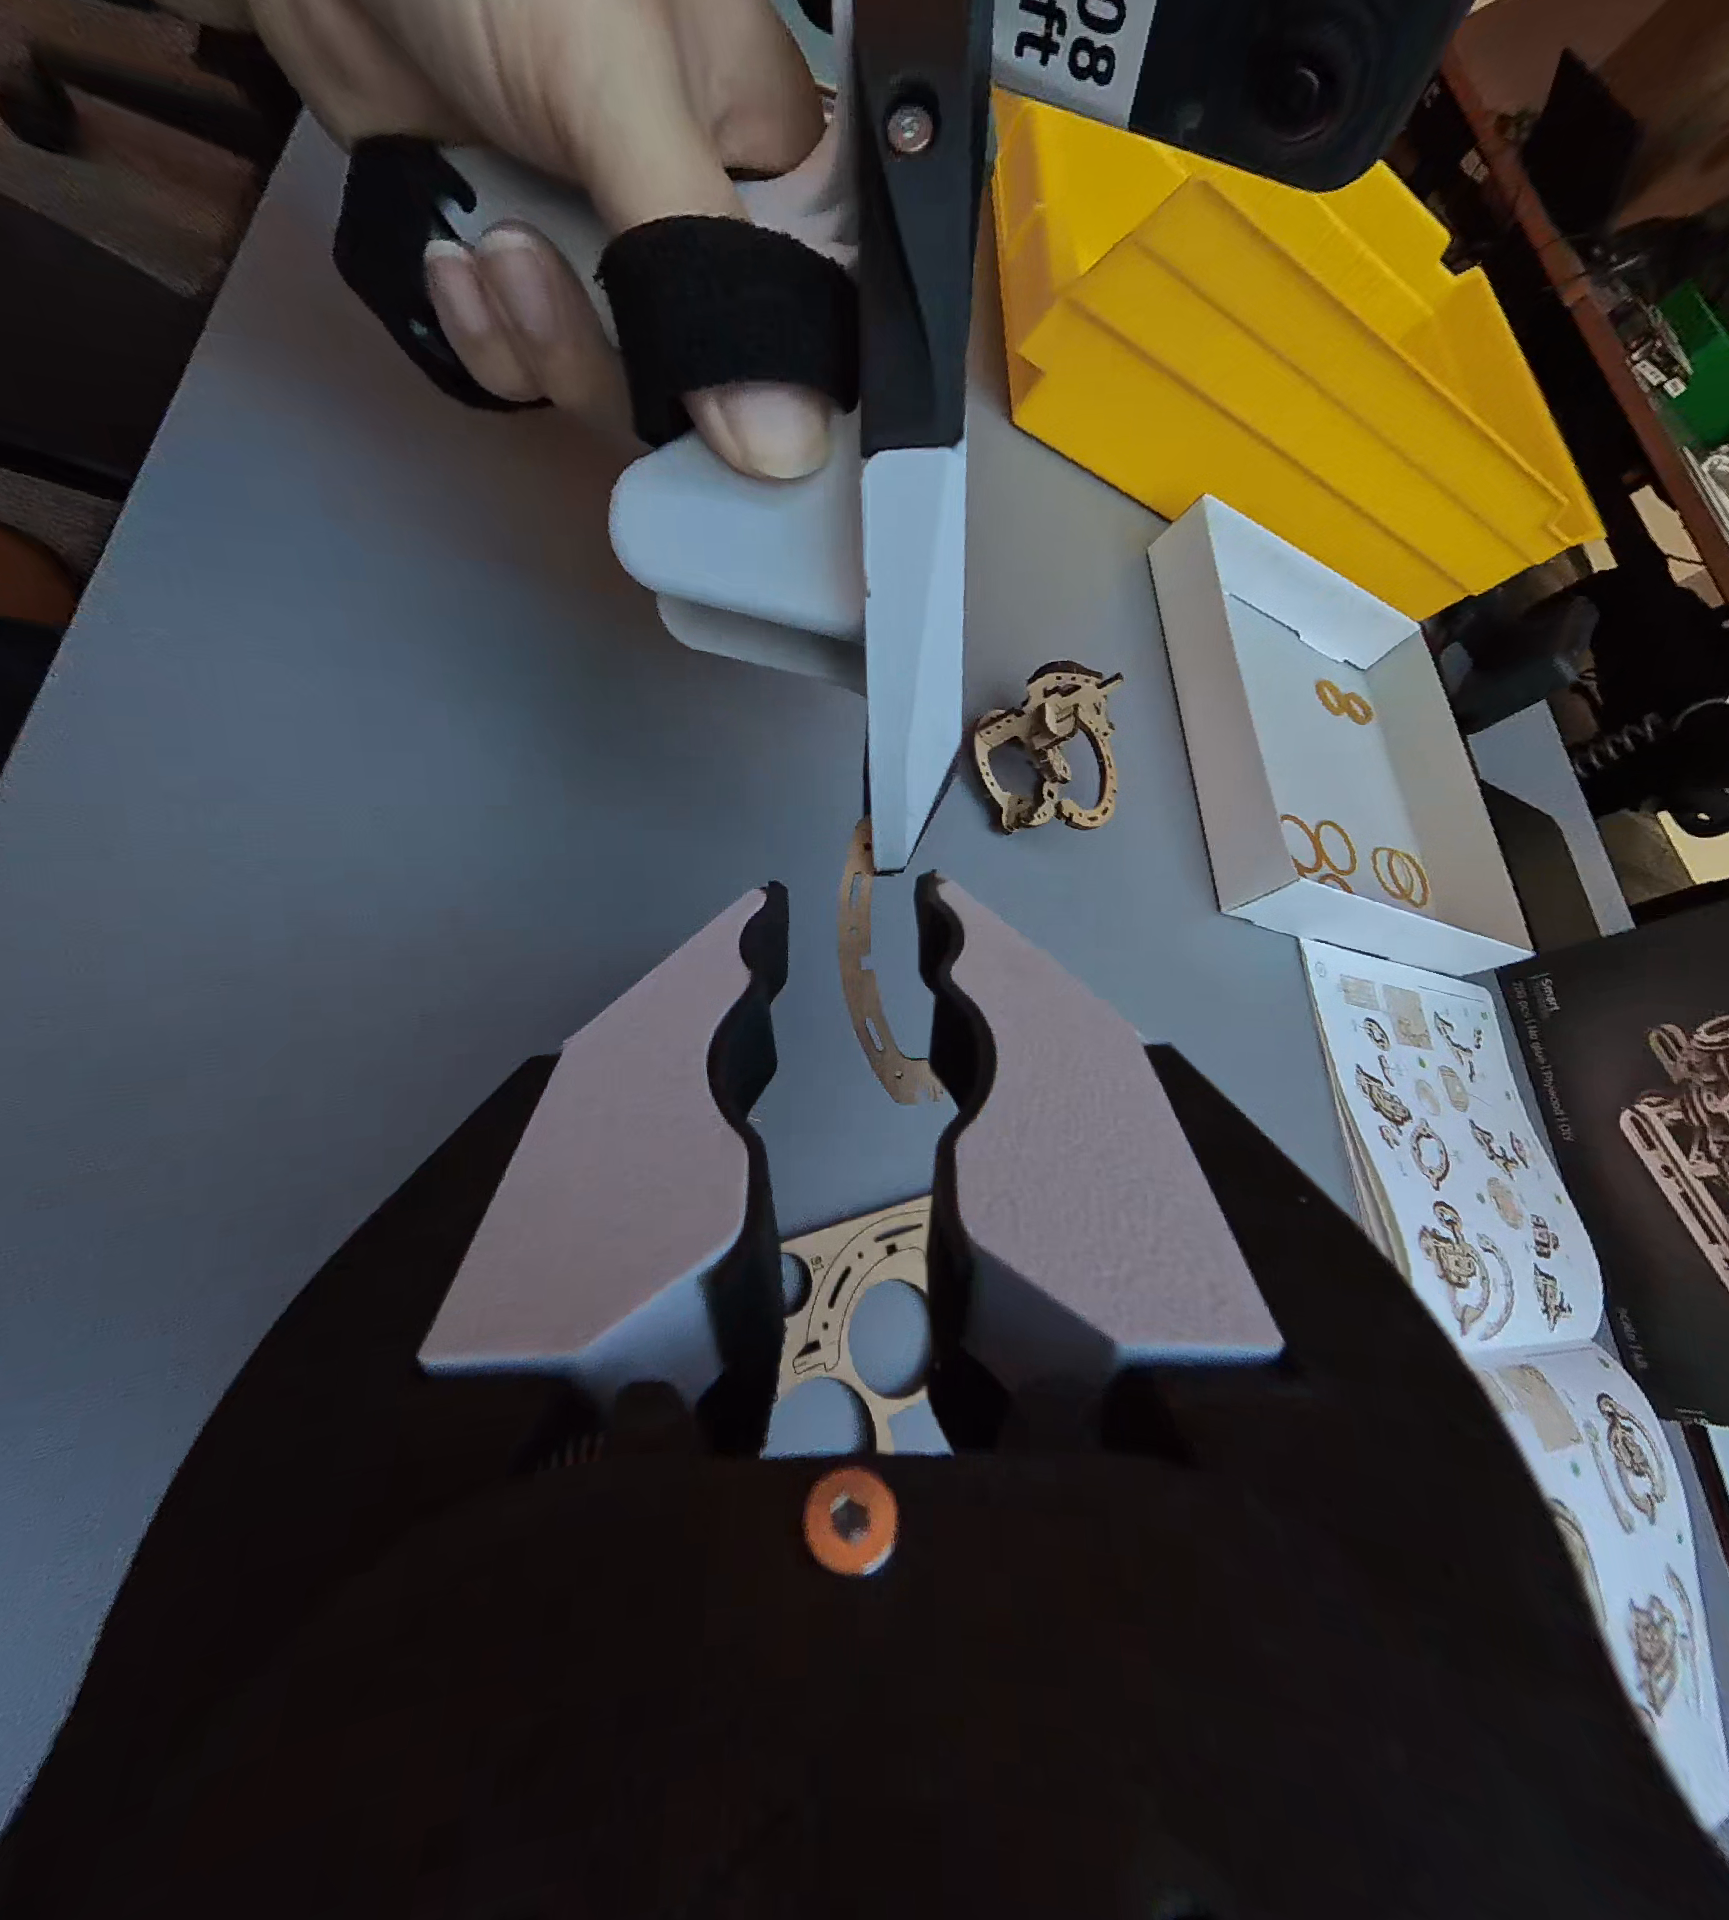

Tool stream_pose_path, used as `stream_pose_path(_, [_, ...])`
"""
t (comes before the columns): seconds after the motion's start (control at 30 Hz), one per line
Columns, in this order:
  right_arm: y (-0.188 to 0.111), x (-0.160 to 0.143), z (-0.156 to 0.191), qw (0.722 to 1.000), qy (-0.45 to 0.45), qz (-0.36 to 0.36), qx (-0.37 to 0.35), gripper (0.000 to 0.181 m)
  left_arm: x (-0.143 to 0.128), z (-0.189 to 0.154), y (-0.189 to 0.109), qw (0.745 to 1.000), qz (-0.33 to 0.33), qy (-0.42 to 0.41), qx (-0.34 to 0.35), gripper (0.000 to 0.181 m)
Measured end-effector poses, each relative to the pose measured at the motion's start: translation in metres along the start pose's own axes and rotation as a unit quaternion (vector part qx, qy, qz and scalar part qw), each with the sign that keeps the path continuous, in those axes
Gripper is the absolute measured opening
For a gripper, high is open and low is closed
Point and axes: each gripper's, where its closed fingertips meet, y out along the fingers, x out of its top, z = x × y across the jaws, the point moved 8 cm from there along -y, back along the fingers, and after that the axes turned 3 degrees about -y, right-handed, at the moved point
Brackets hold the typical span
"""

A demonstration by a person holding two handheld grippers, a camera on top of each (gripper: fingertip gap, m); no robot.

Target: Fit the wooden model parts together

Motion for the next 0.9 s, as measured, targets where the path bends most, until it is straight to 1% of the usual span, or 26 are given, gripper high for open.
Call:
stream_pose_path(0.03, [0.002, 0.0, 0.0, 1.0, 0.0, -0.002, 0.0, 0.017, 0.0, 0.001, -0.001, 1.0, -0.003, -0.003, 0.001, 0.0])
stream_pose_path(0.2, [0.007, -0.002, 0.0, 1.0, -0.003, -0.013, -0.006, 0.011, -0.003, 0.007, -0.003, 0.999, -0.016, -0.028, -0.026, 0.0])
stream_pose_path(0.27, [0.009, -0.003, 0.001, 1.0, 0.01, -0.011, 0.006, 0.008, -0.004, 0.01, -0.003, 0.999, -0.014, -0.028, -0.031, 0.0])
stream_pose_path(0.33, [0.01, -0.003, -0.001, 0.999, 0.033, -0.013, 0.012, 0.005, -0.003, 0.011, -0.006, 0.999, -0.03, -0.025, -0.032, 0.001])
stream_pose_path(0.4, [0.011, -0.005, -0.003, 0.998, 0.06, -0.005, 0.015, 0.004, 0.004, 0.013, -0.023, 0.997, -0.073, -0.018, -0.025, 0.017])
stream_pose_path(0.47, [0.013, -0.008, -0.005, 0.996, 0.09, 0.007, 0.018, 0.004, 0.015, 0.021, -0.053, 0.991, -0.132, 0.001, 0.005, 0.017])
stream_pose_path(0.5, [0.015, -0.008, -0.005, 0.993, 0.111, 0.01, 0.028, 0.004, 0.022, 0.025, -0.07, 0.987, -0.157, 0.023, 0.026, 0.018])
stream_pose_path(0.53, [0.016, -0.006, -0.006, 0.99, 0.134, 0.007, 0.033, 0.004, 0.029, 0.029, -0.085, 0.982, -0.169, 0.067, 0.049, 0.018])
stream_pose_path(0.57, [0.019, -0.004, -0.007, 0.986, 0.16, 0.002, 0.038, 0.004, 0.035, 0.035, -0.098, 0.975, -0.166, 0.123, 0.077, 0.022])
stream_pose_path(0.6, [0.021, -0.001, -0.008, 0.981, 0.186, -0.007, 0.052, 0.004, 0.043, 0.043, -0.108, 0.967, -0.158, 0.167, 0.106, 0.026])
stream_pose_path(0.63, [0.024, 0.001, -0.009, 0.976, 0.209, -0.014, 0.063, 0.004, 0.049, 0.049, -0.115, 0.965, -0.135, 0.194, 0.115, 0.03])
stream_pose_path(0.7, [0.026, 0.004, -0.014, 0.97, 0.235, -0.024, 0.061, 0.004, 0.062, 0.047, -0.119, 0.973, -0.067, 0.209, 0.073, 0.031])
stream_pose_path(0.73, [0.027, 0.003, -0.015, 0.969, 0.24, -0.023, 0.059, 0.004, 0.068, 0.043, -0.119, 0.97, -0.043, 0.231, 0.059, 0.033])
stream_pose_path(0.83, [0.025, 0.002, -0.017, 0.968, 0.244, -0.02, 0.054, 0.004, 0.081, 0.042, -0.109, 0.937, 0.019, 0.338, 0.087, 0.037])
stream_pose_path(0.9, [0.023, 0.0, -0.017, 0.966, 0.25, -0.021, 0.056, 0.004, 0.083, 0.043, -0.098, 0.92, 0.081, 0.374, 0.081, 0.036])
